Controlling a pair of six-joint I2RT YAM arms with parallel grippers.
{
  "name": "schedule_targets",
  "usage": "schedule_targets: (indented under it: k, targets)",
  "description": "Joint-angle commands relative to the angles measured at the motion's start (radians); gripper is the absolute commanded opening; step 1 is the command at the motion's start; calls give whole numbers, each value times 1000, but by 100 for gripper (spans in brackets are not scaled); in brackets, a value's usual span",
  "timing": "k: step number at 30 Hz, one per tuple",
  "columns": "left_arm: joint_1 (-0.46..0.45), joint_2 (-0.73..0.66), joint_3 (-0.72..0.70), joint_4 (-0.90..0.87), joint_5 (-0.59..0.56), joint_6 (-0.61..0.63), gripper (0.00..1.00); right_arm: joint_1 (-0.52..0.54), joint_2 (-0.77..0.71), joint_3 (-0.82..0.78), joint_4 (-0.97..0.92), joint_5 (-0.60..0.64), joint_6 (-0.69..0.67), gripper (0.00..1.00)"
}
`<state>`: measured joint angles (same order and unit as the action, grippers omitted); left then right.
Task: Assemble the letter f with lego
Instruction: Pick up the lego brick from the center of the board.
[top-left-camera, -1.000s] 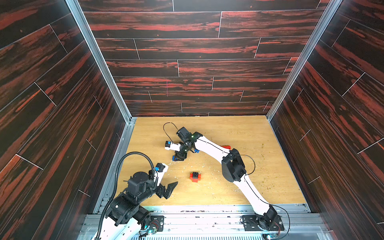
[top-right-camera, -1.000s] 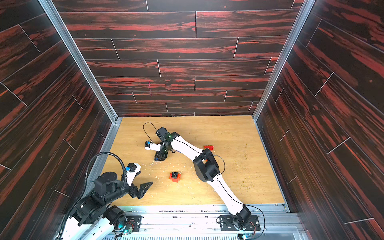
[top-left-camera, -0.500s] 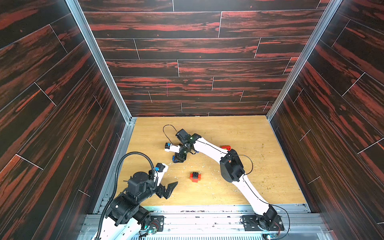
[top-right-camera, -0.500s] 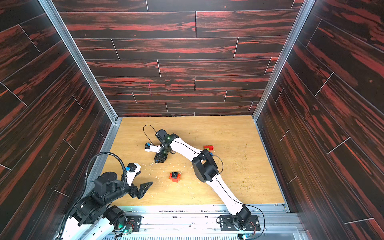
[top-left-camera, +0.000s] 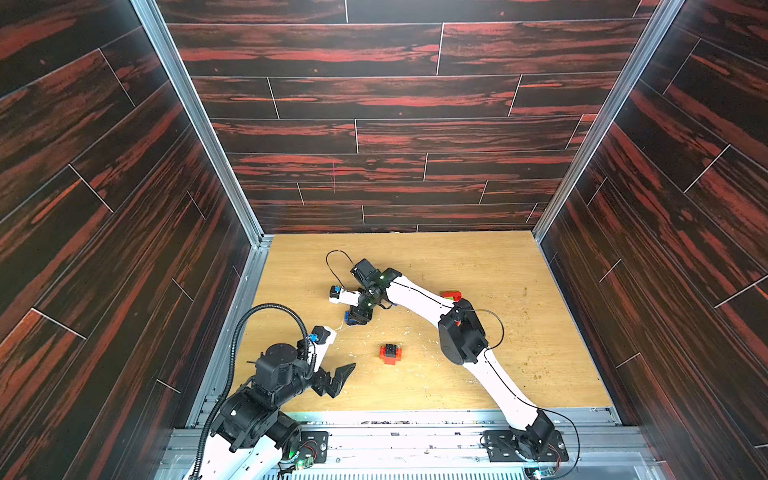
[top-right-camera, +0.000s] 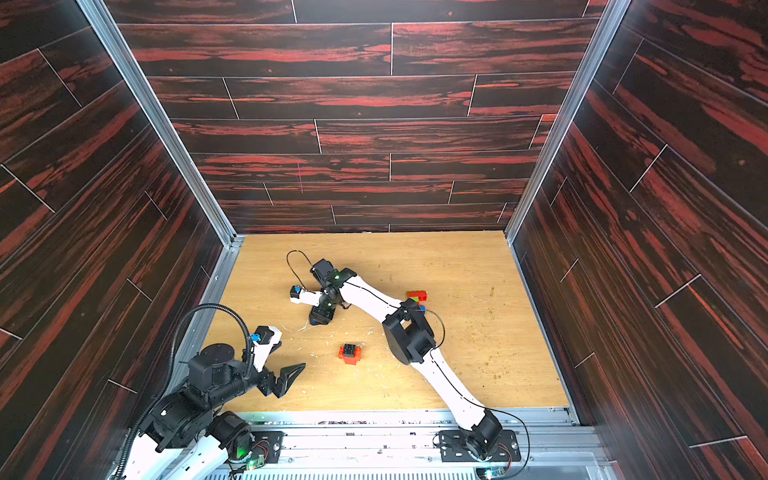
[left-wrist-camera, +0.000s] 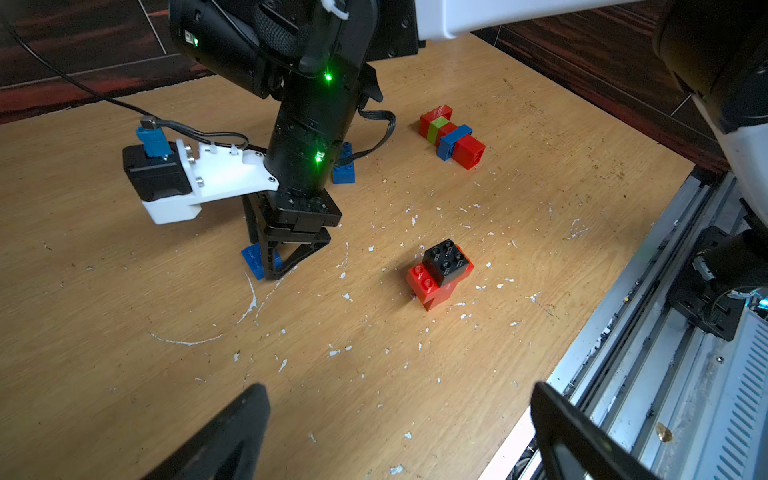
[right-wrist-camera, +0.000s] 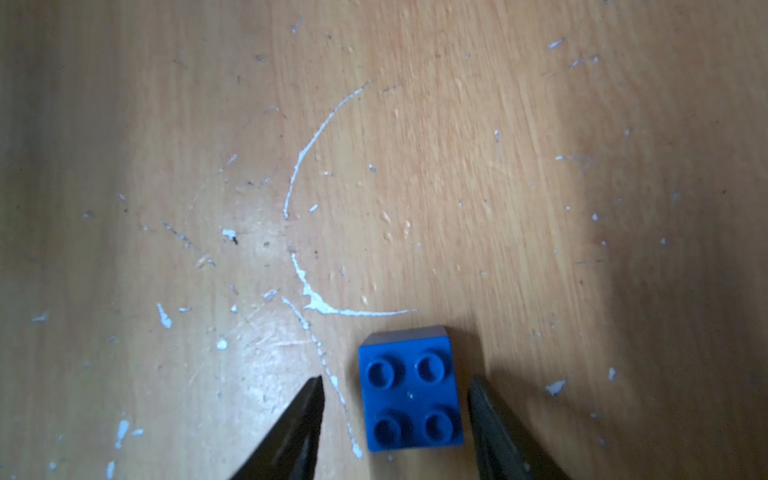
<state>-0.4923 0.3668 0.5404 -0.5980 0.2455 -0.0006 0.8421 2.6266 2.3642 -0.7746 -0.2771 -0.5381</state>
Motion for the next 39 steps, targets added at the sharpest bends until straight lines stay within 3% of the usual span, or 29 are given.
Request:
schedule_targets:
  k: [1,9,28,33,39]
  targets:
    - [-3,4,-8,6,0,-1,100,7,36,32,-3,-10,10,54]
    - [-4,3,-8,5,2,-1,100,6,42,37,-5,-7,12,48]
    - [-3,3,-8,4,8,1,100,6,12,24,-27,-8,16,21]
    - [-3,4,-8,4,9,1,100,6,-48,-47,-23,4,30,17]
    - [-3,4,-8,4,12,1,100,12,-232,-282,81,4,67,17]
